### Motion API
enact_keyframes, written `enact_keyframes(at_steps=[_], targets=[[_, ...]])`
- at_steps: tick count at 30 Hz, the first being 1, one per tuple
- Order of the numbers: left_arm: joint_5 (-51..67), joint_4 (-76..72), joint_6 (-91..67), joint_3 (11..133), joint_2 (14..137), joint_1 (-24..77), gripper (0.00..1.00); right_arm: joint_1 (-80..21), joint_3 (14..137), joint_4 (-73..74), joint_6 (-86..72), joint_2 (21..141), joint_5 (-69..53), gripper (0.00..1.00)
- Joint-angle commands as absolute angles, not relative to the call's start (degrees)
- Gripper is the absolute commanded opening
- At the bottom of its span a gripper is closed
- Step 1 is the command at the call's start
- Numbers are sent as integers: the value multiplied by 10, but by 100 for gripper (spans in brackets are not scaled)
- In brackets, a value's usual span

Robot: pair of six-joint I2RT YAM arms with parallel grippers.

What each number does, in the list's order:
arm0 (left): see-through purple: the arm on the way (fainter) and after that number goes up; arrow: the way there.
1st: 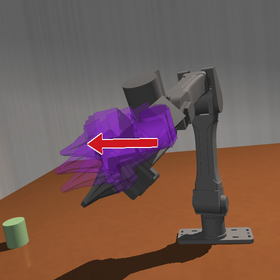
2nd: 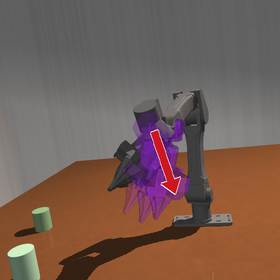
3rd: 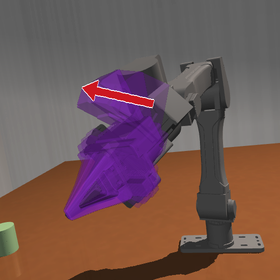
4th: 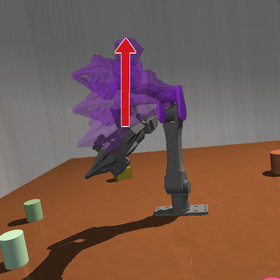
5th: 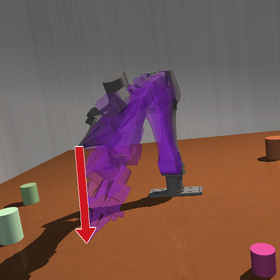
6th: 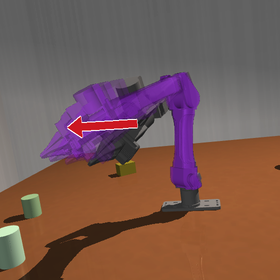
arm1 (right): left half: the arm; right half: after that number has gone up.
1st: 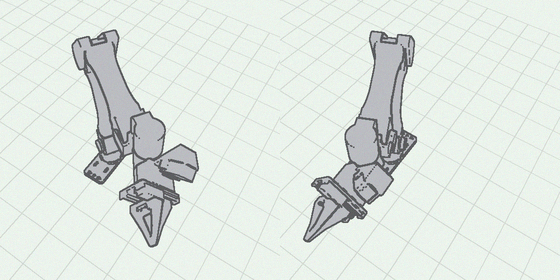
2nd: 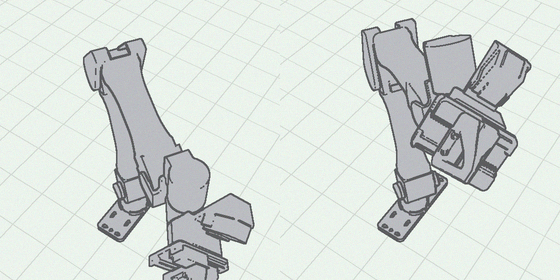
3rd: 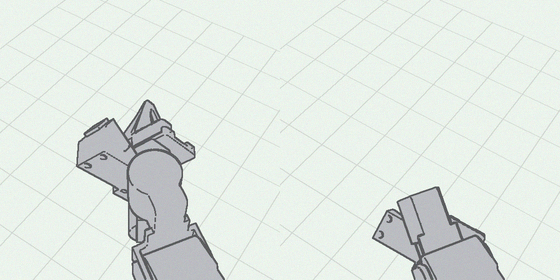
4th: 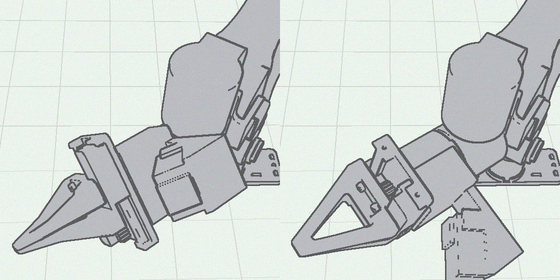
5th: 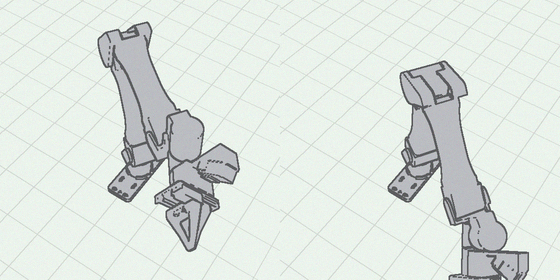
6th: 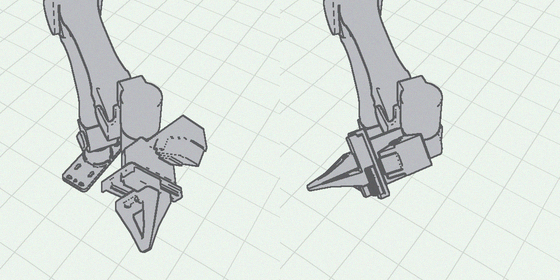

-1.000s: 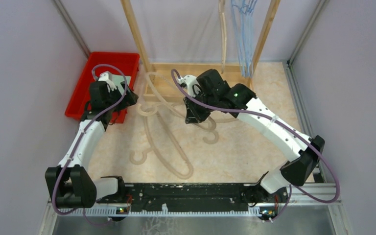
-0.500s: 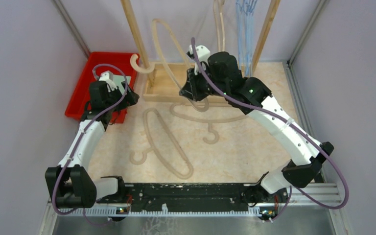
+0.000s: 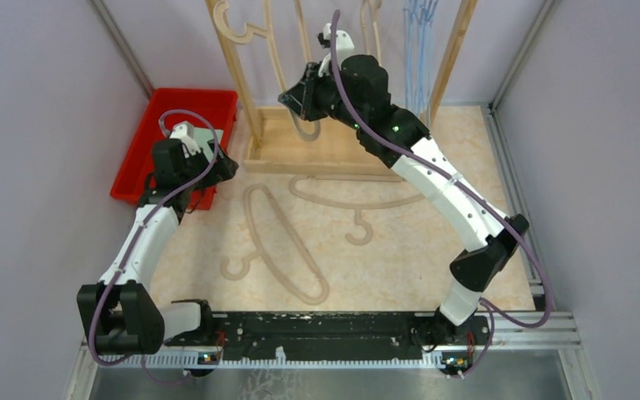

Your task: Organize the hangers

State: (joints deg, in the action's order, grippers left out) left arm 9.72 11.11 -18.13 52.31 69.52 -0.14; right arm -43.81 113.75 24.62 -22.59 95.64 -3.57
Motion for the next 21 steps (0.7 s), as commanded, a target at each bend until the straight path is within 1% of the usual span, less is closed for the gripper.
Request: enact_keyframes(at_steps=[1,6,13,21], targets=[[105,95,-176,513,683,-4,100,-410,1180,113,-277,974,-60,0],[102,96,-174,514,688,-4,100,-390,1187,64,-314,997,-81,0],[105,92,-175,517,700,-4,100,-360,1166,1,-379,1008,-61,0],[106,90,-173,518,710,-4,100,-341,1153,28,-402,1008,-23,0]])
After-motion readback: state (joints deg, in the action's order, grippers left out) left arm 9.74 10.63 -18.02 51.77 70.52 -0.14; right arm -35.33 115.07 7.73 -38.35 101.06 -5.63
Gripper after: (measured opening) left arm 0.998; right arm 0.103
